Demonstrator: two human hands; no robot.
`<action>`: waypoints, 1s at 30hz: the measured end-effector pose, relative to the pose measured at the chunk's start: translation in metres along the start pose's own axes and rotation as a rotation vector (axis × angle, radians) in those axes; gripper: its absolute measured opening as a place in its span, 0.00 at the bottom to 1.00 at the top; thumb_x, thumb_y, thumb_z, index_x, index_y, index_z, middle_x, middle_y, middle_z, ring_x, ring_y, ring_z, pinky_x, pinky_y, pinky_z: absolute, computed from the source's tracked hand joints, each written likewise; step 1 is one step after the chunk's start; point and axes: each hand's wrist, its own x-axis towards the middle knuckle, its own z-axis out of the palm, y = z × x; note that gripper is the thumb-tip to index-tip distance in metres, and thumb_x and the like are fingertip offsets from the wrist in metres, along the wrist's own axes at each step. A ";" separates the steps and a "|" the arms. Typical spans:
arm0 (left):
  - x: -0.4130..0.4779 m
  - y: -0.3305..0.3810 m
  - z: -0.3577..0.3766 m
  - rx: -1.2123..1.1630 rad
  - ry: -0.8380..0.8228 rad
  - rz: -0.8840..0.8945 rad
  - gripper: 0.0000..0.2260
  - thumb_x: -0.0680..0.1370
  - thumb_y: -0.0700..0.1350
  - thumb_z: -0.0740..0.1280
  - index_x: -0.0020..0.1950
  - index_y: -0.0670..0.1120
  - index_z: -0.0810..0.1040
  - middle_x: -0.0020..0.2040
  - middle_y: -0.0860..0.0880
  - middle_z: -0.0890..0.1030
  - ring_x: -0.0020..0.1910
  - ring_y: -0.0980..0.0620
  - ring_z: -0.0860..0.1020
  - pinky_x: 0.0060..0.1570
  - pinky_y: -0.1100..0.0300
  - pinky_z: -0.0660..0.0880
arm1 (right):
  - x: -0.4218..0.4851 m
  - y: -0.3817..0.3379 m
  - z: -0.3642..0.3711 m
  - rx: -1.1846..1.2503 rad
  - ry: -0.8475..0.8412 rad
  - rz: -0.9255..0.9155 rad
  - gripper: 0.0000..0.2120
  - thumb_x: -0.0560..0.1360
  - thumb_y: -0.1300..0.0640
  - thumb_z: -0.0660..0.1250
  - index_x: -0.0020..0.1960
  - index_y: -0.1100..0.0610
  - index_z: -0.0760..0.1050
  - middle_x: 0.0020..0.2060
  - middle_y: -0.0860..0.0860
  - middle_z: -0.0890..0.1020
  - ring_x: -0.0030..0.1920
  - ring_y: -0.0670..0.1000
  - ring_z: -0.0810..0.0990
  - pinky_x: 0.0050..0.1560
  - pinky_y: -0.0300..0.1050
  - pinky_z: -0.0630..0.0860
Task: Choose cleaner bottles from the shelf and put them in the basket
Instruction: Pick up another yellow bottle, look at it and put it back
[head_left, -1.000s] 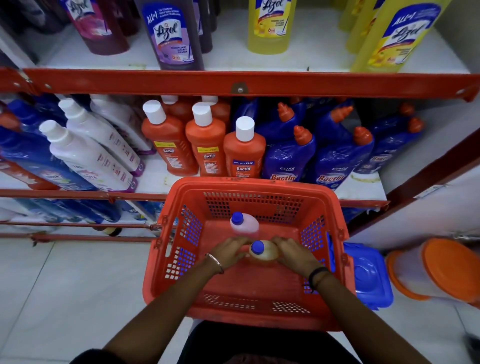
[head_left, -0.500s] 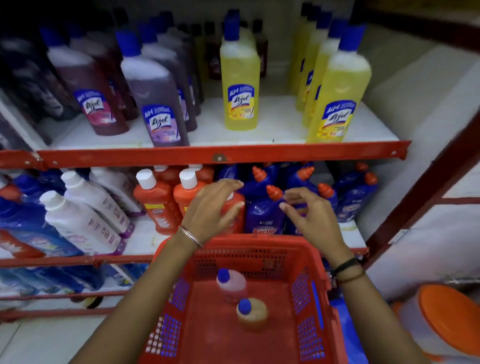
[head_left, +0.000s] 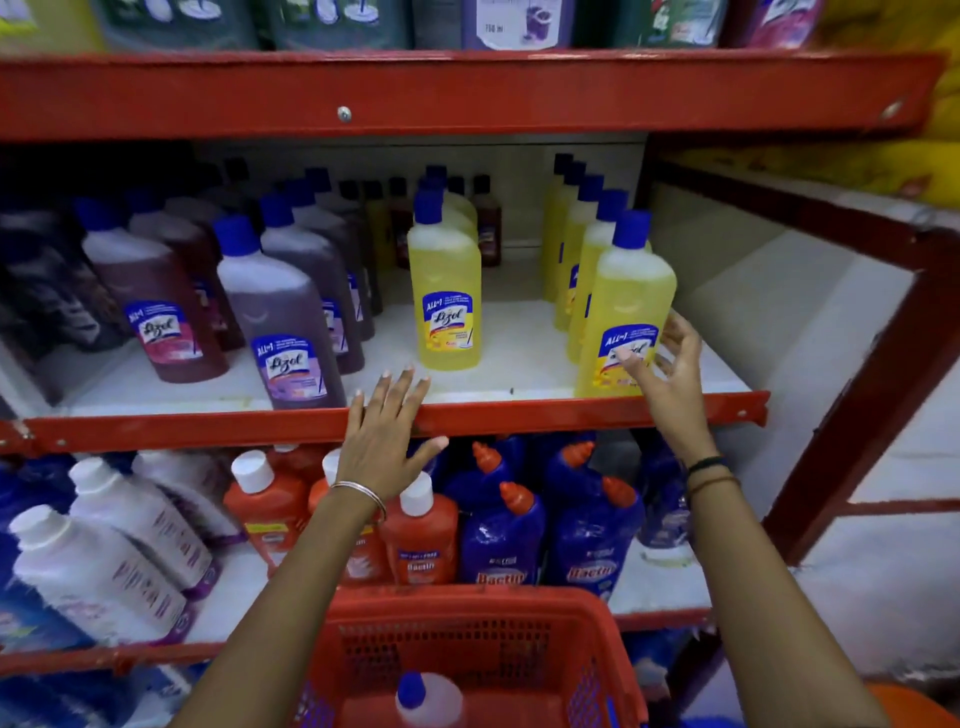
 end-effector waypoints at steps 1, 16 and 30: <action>-0.001 -0.002 0.003 0.035 -0.009 0.009 0.33 0.73 0.64 0.54 0.73 0.50 0.55 0.75 0.44 0.58 0.73 0.42 0.54 0.66 0.36 0.53 | 0.006 0.003 -0.003 0.055 -0.073 0.040 0.31 0.72 0.56 0.71 0.70 0.54 0.59 0.64 0.53 0.72 0.59 0.49 0.76 0.47 0.36 0.78; 0.000 -0.004 0.015 0.090 0.035 -0.002 0.32 0.73 0.64 0.52 0.74 0.51 0.53 0.75 0.45 0.57 0.73 0.43 0.52 0.66 0.42 0.46 | 0.017 -0.043 0.013 -0.135 0.116 -0.113 0.21 0.64 0.56 0.78 0.53 0.51 0.73 0.45 0.49 0.82 0.43 0.48 0.83 0.40 0.44 0.80; -0.001 -0.009 0.013 0.050 0.005 0.022 0.33 0.74 0.69 0.44 0.74 0.52 0.51 0.75 0.45 0.55 0.73 0.44 0.49 0.66 0.42 0.46 | -0.058 -0.068 0.065 -0.656 0.613 -0.516 0.24 0.61 0.57 0.77 0.50 0.59 0.68 0.45 0.60 0.80 0.46 0.53 0.71 0.43 0.47 0.65</action>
